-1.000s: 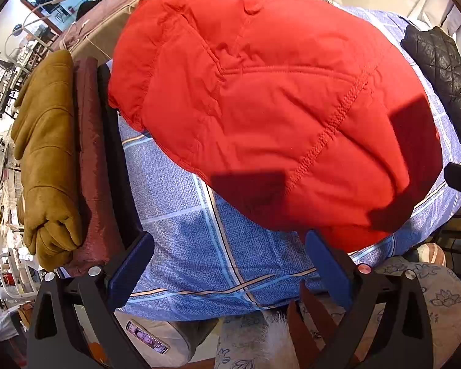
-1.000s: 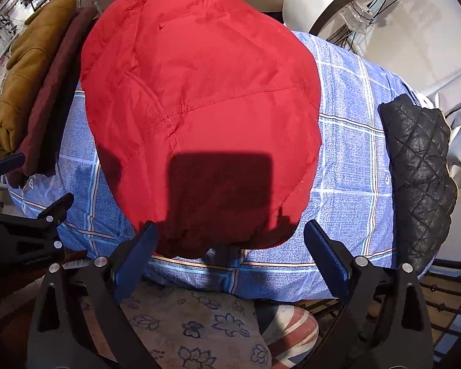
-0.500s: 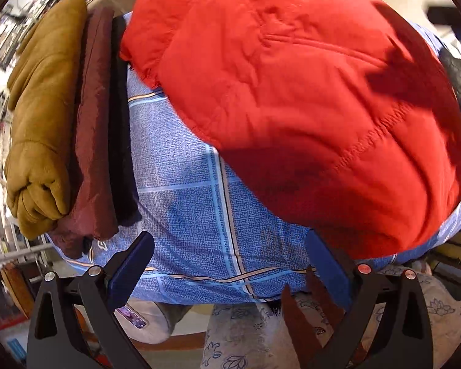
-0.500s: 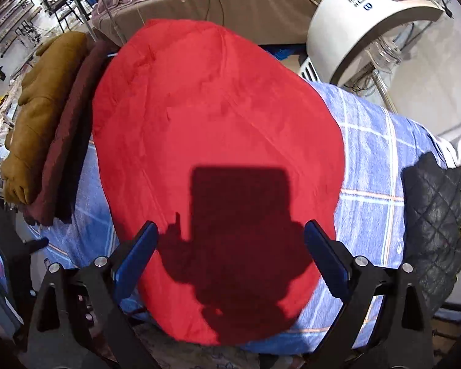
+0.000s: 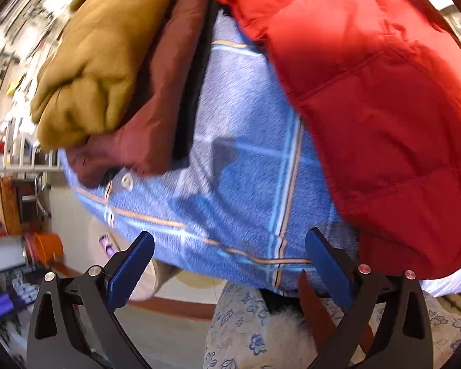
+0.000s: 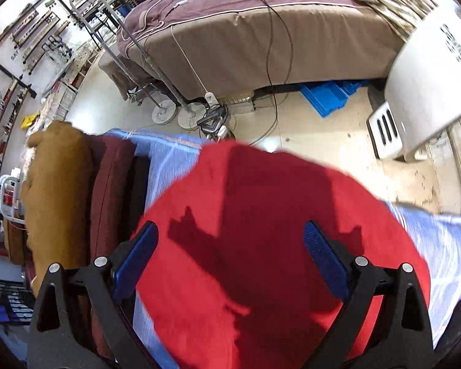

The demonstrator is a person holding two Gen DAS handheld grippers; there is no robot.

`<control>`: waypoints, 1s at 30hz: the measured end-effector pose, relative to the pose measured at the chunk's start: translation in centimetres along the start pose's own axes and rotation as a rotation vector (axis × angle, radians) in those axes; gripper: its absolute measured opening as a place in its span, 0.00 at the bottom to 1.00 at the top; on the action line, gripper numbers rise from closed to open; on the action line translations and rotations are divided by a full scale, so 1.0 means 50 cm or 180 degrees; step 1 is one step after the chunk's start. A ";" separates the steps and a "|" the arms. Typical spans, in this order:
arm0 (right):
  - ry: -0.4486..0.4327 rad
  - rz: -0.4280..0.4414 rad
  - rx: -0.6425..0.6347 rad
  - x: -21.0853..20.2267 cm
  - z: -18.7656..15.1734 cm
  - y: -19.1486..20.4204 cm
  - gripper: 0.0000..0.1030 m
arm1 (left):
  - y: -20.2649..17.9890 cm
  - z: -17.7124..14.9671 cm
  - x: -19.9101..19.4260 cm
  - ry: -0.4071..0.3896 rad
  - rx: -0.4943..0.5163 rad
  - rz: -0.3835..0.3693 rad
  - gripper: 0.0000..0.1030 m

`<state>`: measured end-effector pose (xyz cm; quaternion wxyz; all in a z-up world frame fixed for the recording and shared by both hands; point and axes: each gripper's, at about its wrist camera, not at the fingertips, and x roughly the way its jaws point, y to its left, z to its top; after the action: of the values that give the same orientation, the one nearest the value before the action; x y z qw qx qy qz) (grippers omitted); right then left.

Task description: Fold large clothes

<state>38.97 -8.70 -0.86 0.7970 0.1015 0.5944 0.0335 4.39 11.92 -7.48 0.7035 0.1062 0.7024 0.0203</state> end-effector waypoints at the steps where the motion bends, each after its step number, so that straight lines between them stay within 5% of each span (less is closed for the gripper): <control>1: 0.0046 -0.0064 0.0025 0.030 0.024 0.004 0.91 | 0.004 -0.005 -0.001 0.0011 -0.0038 -0.0013 0.94; 5: 0.0262 -0.0165 0.0223 0.091 0.037 -0.004 0.87 | 0.012 -0.019 -0.007 0.0014 -0.0118 -0.0085 0.94; 7: 0.0205 -0.0151 0.0065 0.077 0.009 -0.004 0.61 | 0.015 -0.019 -0.006 -0.0023 -0.0092 -0.0112 0.94; 9: 0.0192 -0.0098 -0.0191 0.049 -0.035 -0.012 0.24 | 0.016 -0.016 -0.006 -0.0043 -0.0072 -0.0156 0.94; 11: 0.0096 -0.0020 -0.0310 -0.007 -0.085 -0.028 0.12 | 0.011 -0.002 -0.010 -0.0086 -0.0009 -0.0208 0.94; 16: -0.0186 0.0300 -0.0115 -0.182 -0.245 -0.134 0.08 | 0.010 0.041 -0.053 -0.0470 0.0123 -0.0261 0.94; 21: -0.0529 0.0328 0.0359 -0.395 -0.483 -0.274 0.08 | 0.048 0.085 -0.123 -0.0993 0.0022 -0.0359 0.94; 25: -0.0845 0.0056 0.1164 -0.551 -0.707 -0.415 0.08 | 0.076 0.123 -0.162 -0.1293 -0.0023 -0.0428 0.94; 30: -0.0980 -0.0448 0.1992 -0.670 -0.961 -0.538 0.08 | 0.017 0.153 -0.163 -0.1326 0.0339 -0.0457 0.94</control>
<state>-18.44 -34.98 12.14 0.8079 0.3035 0.4542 -0.2208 11.98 10.35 0.62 0.8265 0.0948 0.5477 -0.0893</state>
